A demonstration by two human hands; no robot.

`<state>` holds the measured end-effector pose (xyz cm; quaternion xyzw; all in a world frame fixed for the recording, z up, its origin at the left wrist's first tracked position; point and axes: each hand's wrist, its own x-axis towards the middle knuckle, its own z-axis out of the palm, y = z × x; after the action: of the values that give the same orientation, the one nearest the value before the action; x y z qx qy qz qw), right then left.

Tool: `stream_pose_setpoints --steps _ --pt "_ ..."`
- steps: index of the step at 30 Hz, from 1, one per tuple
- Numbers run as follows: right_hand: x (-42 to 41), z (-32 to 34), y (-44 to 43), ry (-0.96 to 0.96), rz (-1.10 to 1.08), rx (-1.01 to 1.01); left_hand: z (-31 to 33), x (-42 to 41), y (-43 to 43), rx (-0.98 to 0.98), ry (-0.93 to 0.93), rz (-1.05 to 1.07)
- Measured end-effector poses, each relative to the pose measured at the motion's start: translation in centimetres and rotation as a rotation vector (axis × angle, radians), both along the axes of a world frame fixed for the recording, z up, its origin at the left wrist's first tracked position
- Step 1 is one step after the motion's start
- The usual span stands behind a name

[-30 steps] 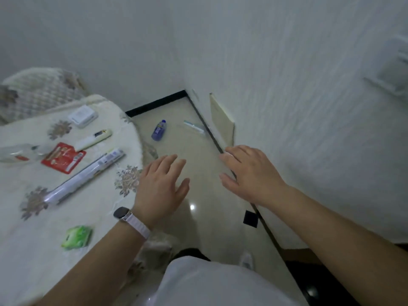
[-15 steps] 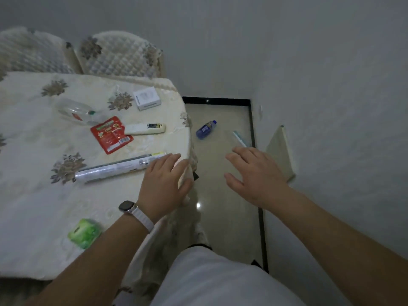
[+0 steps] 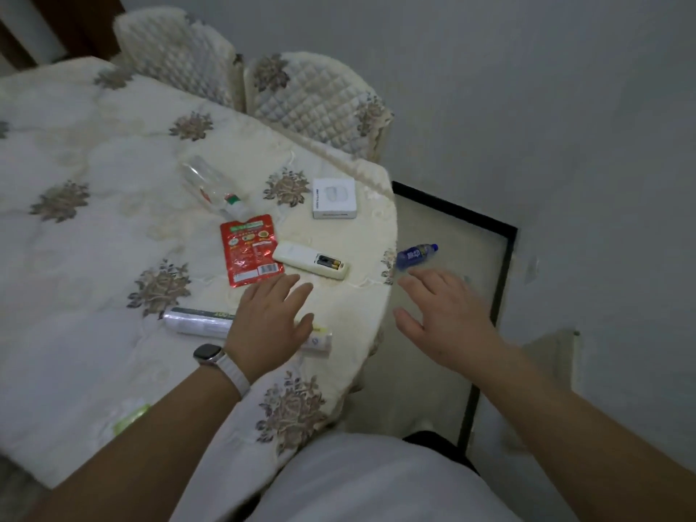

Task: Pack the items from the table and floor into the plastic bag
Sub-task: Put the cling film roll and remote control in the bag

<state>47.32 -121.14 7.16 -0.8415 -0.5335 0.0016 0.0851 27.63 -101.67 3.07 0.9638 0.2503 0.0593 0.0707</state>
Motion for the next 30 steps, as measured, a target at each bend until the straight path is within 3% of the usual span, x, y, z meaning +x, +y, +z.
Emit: stream_pose_setpoints --steps 9,16,23,30 --pt "9.2 -3.1 9.7 0.116 0.331 -0.048 -0.4 1.2 2.8 0.021 0.088 0.450" --pt "16.2 -3.6 16.7 0.162 0.594 -0.036 0.2 5.2 0.8 0.083 0.013 0.750" --pt "15.6 -5.6 19.7 0.210 0.797 -0.110 -2.6 5.3 -2.7 -0.067 0.096 1.102" --pt "11.8 -8.3 21.5 0.156 0.864 -0.282 -5.9 4.5 -2.2 -0.388 0.045 1.472"
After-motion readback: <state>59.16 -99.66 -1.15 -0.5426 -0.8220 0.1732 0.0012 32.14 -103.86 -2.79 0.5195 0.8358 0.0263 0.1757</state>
